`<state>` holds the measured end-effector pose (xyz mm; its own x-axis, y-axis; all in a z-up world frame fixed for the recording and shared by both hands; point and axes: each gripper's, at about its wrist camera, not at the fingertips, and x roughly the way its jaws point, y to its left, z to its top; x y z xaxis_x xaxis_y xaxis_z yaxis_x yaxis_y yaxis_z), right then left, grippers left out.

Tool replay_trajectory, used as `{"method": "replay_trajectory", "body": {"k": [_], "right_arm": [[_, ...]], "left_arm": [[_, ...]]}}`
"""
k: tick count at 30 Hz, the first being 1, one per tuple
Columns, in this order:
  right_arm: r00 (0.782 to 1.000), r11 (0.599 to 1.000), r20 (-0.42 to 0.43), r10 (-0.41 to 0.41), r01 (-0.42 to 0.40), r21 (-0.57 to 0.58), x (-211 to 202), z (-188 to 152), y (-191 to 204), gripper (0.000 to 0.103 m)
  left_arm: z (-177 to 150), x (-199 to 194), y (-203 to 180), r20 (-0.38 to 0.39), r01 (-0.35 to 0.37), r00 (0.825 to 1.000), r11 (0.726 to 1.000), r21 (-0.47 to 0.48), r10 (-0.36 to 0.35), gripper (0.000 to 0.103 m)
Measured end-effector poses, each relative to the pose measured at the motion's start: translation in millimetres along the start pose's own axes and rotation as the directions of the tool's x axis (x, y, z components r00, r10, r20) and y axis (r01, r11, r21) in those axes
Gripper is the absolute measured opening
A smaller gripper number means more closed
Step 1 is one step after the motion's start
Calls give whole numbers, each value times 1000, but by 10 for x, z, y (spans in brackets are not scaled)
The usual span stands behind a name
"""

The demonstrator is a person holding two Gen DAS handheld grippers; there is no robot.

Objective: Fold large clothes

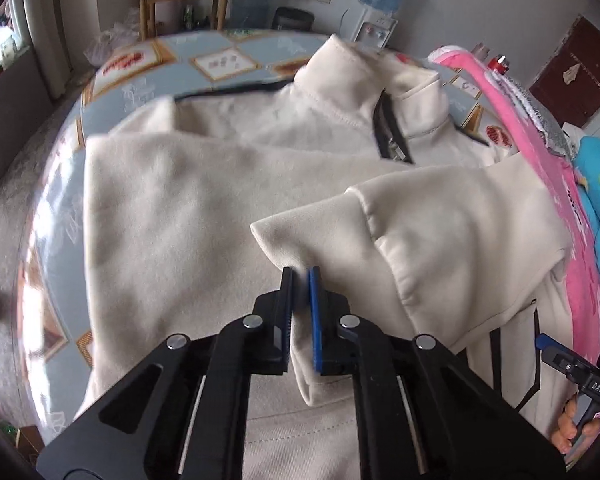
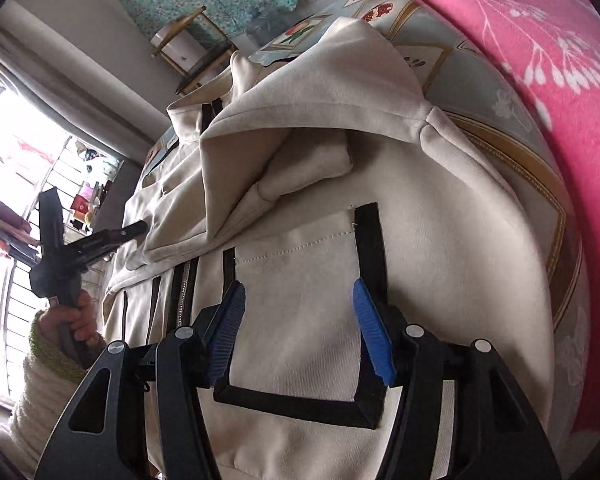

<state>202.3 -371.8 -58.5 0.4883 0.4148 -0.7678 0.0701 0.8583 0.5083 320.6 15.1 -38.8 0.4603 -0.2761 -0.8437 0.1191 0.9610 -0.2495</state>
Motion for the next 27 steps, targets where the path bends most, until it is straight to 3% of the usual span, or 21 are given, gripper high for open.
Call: {"method": "replay_trajectory", "body": {"k": [3, 7, 9, 12, 15, 19, 22, 23, 25, 27], "right_arm": [[997, 996, 3, -77, 77, -38, -8, 14, 48, 55], [996, 995, -13, -89, 88, -55, -37, 1, 33, 55], [996, 995, -13, -90, 89, -54, -47, -4, 25, 55], [995, 994, -11, -97, 96, -54, -44, -11, 36, 55], [994, 992, -18, -109, 108, -59, -45, -5, 73, 55], [992, 991, -26, -122, 120, -63, -62, -23, 85, 55], [991, 989, -30, -127, 125, -76, -145, -22, 110, 55], [995, 993, -29, -94, 91, -73, -220, 0, 119, 55], [999, 996, -14, -47, 46, -73, -378, 111, 147, 55], [998, 994, 13, -61, 62, -86, -508, 331, 176, 55]], "left_arm": [[104, -439, -37, 100, 52, 994, 998, 18, -53, 7], [223, -908, 54, 189, 12, 982, 1000, 26, -17, 7], [239, -897, 270, 163, -22, 986, 1000, -19, 25, 7], [163, -621, 615, 63, -63, 996, 994, -91, 68, 7], [57, -542, 788, 41, -49, 998, 990, -134, 55, 7], [15, -563, 796, 61, -65, 995, 990, -122, 73, 7], [-40, -382, 793, 2, -144, 990, 986, -81, 144, 7], [-78, -324, 806, -17, -153, 988, 985, -78, 152, 7], [-132, -282, 831, -18, -155, 988, 985, -77, 154, 7], [-155, -281, 845, -10, -152, 988, 985, -79, 151, 7]]}}
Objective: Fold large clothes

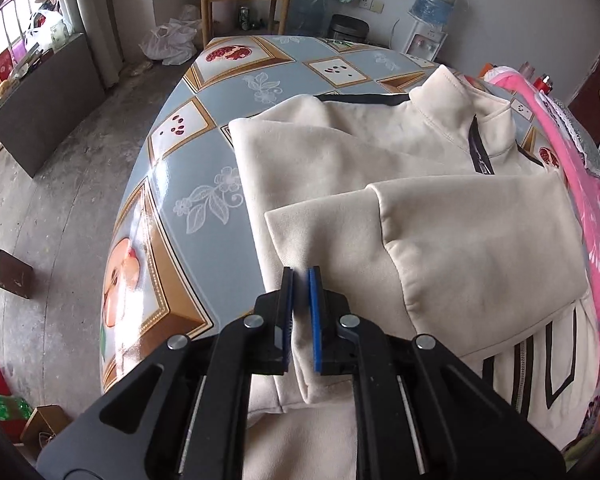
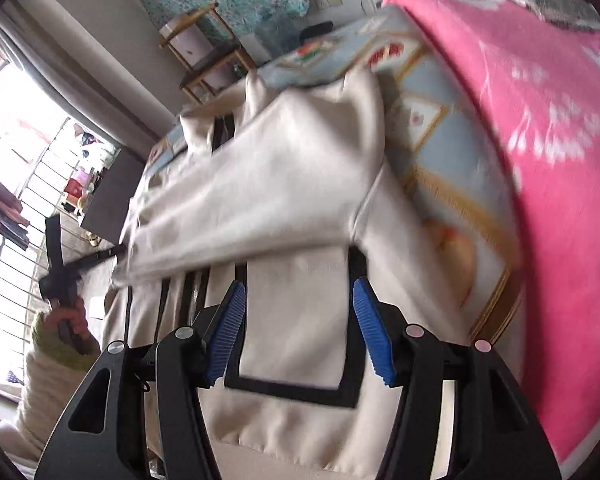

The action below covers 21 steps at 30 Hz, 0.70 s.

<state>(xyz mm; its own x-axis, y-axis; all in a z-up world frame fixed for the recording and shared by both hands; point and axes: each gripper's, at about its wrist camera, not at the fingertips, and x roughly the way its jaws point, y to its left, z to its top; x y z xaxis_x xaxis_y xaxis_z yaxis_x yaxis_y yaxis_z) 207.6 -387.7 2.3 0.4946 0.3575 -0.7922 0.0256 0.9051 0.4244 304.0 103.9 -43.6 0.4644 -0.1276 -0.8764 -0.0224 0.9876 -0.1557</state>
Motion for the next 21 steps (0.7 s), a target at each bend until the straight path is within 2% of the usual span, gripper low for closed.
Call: {"method": "replay_trajectory", "body": {"k": [2, 4, 10, 13, 14, 15, 16, 18, 21], "right_arm": [[999, 999, 20, -39, 38, 4, -37, 271, -19, 55], [999, 999, 22, -35, 35, 5, 74, 606, -56, 55], [986, 987, -28, -162, 163, 12, 813, 1329, -247, 53], [977, 977, -36, -211, 211, -25, 1025, 1489, -255, 43], [970, 970, -38, -239, 237, -53, 1109, 1526, -240, 35], [967, 967, -47, -249, 245, -64, 1175, 1535, -245, 20], [967, 968, -61, -246, 242, -70, 1240, 1549, -254, 11], [968, 966, -27, -249, 246, -82, 1206, 1557, -237, 6], [967, 967, 106, -231, 240, -84, 889, 1491, -101, 5]], "left_arm": [[-1, 1, 0, 2, -2, 1000, 1000, 4, 2, 7], [-19, 6, 3, 3, -5, 1000, 1000, 8, 5, 7], [-35, 3, -5, 11, -12, 1000, 1000, 9, 12, 8], [-45, 6, -27, 17, -22, 1000, 1000, 20, 21, 8], [-48, 9, -34, 18, -26, 1000, 999, 25, 26, 8], [-53, 12, -44, 21, -32, 999, 999, 31, 32, 8], [-57, 12, -50, 24, -36, 999, 999, 35, 35, 8], [-63, 2, -53, 32, -41, 999, 998, 39, 40, 8], [-80, -57, -71, 59, -75, 996, 996, 56, 72, 6]]}}
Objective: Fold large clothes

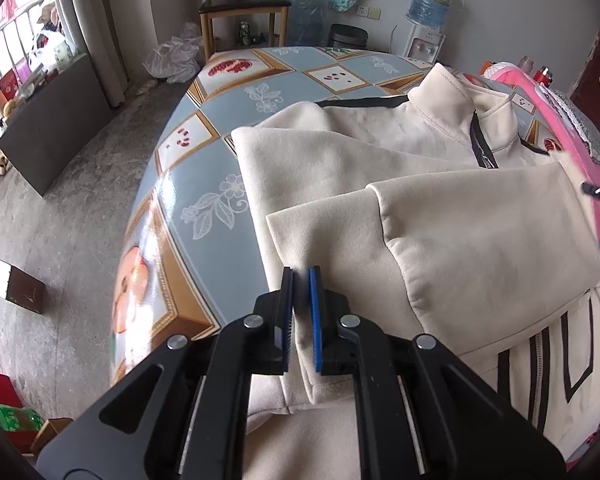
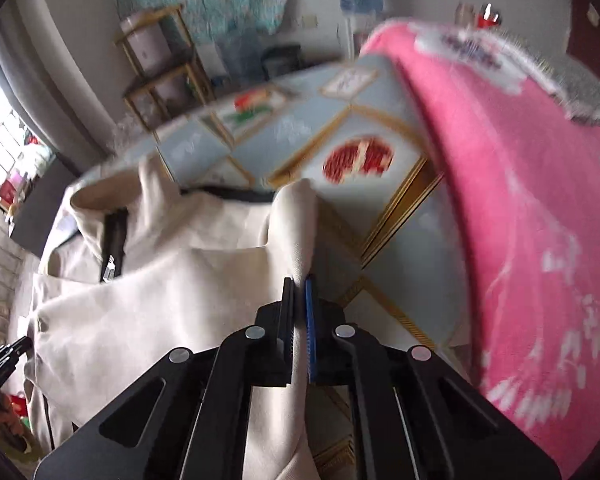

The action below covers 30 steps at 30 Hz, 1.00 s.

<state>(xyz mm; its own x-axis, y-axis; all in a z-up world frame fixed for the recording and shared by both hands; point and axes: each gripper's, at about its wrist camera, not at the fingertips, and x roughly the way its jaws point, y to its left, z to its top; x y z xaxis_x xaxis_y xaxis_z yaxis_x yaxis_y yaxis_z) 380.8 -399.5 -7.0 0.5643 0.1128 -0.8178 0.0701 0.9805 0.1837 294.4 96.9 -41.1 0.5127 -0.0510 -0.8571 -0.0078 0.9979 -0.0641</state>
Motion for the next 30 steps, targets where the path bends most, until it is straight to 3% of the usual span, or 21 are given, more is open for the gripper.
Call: {"method": "replay_trajectory", "body": {"k": [3, 7, 9, 11, 13, 15, 17, 21, 23, 26, 30], "right_arm": [[999, 999, 47, -7, 5, 36, -77, -70, -91, 5], [998, 996, -36, -44, 46, 70, 346, -146, -203, 5], [999, 994, -38, -26, 30, 101, 354, -155, -252, 5], [1000, 991, -15, -21, 23, 128, 255, -127, -275, 12], [994, 989, 51, -96, 90, 116, -5, -122, -243, 23], [990, 994, 110, -90, 82, 72, -237, -128, -141, 38], [991, 999, 130, -30, 33, -20, -389, -158, 104, 41], [994, 973, 13, 108, -103, -208, -253, -338, 663, 42], [994, 954, -45, 96, -105, -281, -75, -486, 900, 42], [990, 937, -136, -27, -22, -349, 333, -726, 1048, 42], [995, 934, -93, -41, 6, -357, 108, -800, 1070, 44]], "left_arm": [[3, -39, 25, 13, -28, 1000, 1000, 14, 28, 6], [-17, 29, -2, 2, -43, 999, 998, 40, 43, 6], [-11, 11, 17, 5, -29, 1000, 999, 32, 29, 6], [-16, -45, 97, 18, -15, 1000, 1000, 6, 14, 9], [-23, -151, 185, 53, -26, 998, 1000, -14, 26, 9], [-19, -308, 269, 113, -17, 993, 999, -30, 21, 9], [8, -424, 277, 158, 0, 987, 1000, -25, 4, 9], [74, -346, 34, 115, 76, 990, 997, 30, -79, 9], [63, -182, -136, 50, 113, 992, 991, 66, -116, 14], [-10, 135, -264, -27, 96, 995, 992, 80, -94, 19], [-11, -49, -203, 14, 98, 995, 994, 57, -99, 19]]}}
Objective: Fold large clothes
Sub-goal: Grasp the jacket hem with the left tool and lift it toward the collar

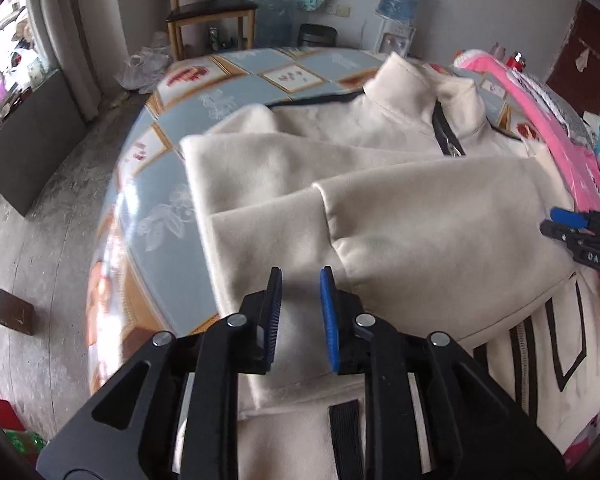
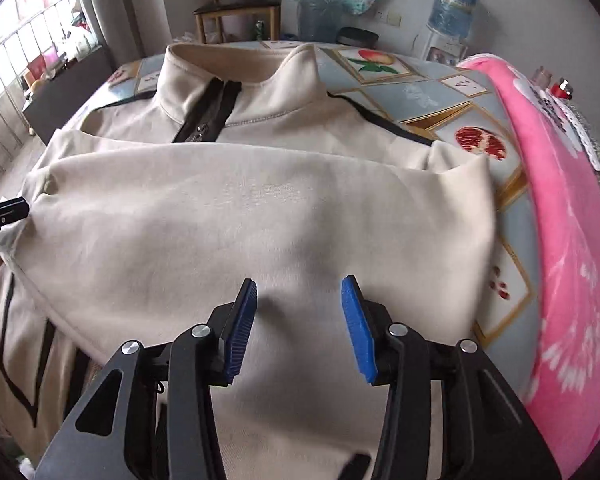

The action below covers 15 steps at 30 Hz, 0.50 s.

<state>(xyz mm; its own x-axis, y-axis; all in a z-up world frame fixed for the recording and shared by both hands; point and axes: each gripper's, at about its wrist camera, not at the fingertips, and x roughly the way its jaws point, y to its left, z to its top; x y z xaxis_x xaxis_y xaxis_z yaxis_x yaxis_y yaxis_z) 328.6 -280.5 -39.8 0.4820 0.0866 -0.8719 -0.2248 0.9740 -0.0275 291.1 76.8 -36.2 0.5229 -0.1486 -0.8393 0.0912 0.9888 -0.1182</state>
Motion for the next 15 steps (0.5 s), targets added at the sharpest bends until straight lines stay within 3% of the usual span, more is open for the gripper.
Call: {"method": "replay_trajectory", "body": {"k": [3, 8, 9, 10, 12, 15], "right_arm": [[998, 999, 59, 10, -7, -36, -279, -157, 79, 59], [999, 1000, 30, 26, -25, -6, -549, -462, 173, 60], [999, 999, 31, 31, -32, 9, -616, -566, 191, 61], [999, 999, 31, 31, -32, 22, -681, -667, 207, 70], [999, 999, 38, 15, -17, 41, -817, -878, 244, 76], [1000, 999, 27, -3, 2, 44, -955, -1179, 328, 81]], "left_arm": [[-50, -218, 13, 33, 1, 999, 1000, 24, -1, 26], [-315, -478, 126, 1, 0, 1000, 1000, -22, 0, 31], [-408, -553, 156, 2, -8, 1000, 999, -31, 8, 37], [-503, -629, 185, 5, -19, 1000, 999, -35, 19, 41], [-739, -812, 235, 21, -41, 999, 998, -40, 41, 56], [-1088, -1019, 289, 19, -56, 998, 997, -49, 57, 63]]}}
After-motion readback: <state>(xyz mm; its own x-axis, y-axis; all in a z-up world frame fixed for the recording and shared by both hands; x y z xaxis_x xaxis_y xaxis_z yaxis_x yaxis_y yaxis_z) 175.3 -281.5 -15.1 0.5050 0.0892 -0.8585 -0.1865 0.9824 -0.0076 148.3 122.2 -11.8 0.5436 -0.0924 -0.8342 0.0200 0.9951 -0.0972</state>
